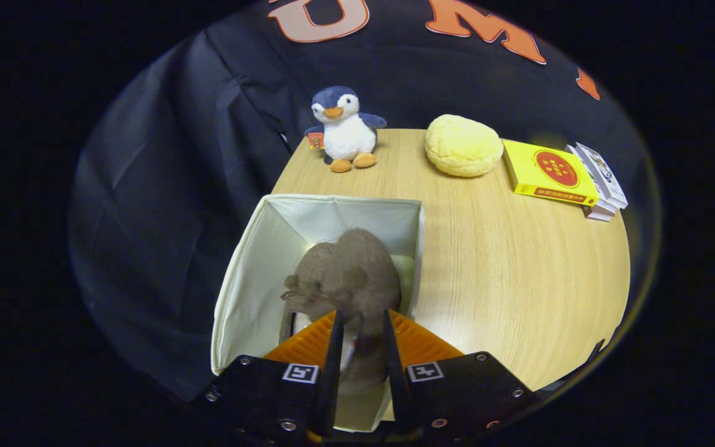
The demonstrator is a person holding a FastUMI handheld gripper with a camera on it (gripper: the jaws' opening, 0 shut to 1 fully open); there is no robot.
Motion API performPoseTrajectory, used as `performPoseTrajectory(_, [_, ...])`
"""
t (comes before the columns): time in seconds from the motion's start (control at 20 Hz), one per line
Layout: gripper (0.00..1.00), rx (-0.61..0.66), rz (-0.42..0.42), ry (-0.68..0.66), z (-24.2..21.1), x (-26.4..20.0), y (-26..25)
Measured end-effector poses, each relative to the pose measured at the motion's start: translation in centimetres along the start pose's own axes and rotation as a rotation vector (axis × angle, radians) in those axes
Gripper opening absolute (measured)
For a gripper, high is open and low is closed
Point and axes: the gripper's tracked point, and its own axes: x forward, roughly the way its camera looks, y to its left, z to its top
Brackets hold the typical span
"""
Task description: Open the storage box then place both shoes into the box .Put the left shoe in first, then the right shoe, with the right side of both shoes facing outward in a uniform manner.
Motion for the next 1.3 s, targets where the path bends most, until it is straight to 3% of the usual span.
performPoseTrajectory(0.2, [0.56, 0.003, 0.069, -0.069, 1.6, -2.0, 0.2])
performPoseTrajectory(0.4, [0.78, -0.012, 0.072, -0.129, 2.6, -3.8, -2.6])
performPoseTrajectory(0.55, [0.86, -0.018, 0.102, -0.216, 4.2, -6.2, -4.7])
performPoseTrajectory(0.7, [0.94, -0.044, 0.079, -0.348, 6.5, -9.1, -8.3])
performPoseTrajectory(1.05, [0.98, -0.093, 0.022, -0.674, 12.1, -17.4, -16.5])
performPoseTrajectory(1.3, [0.98, -0.114, -0.04, -0.836, 14.6, -23.2, -22.3])
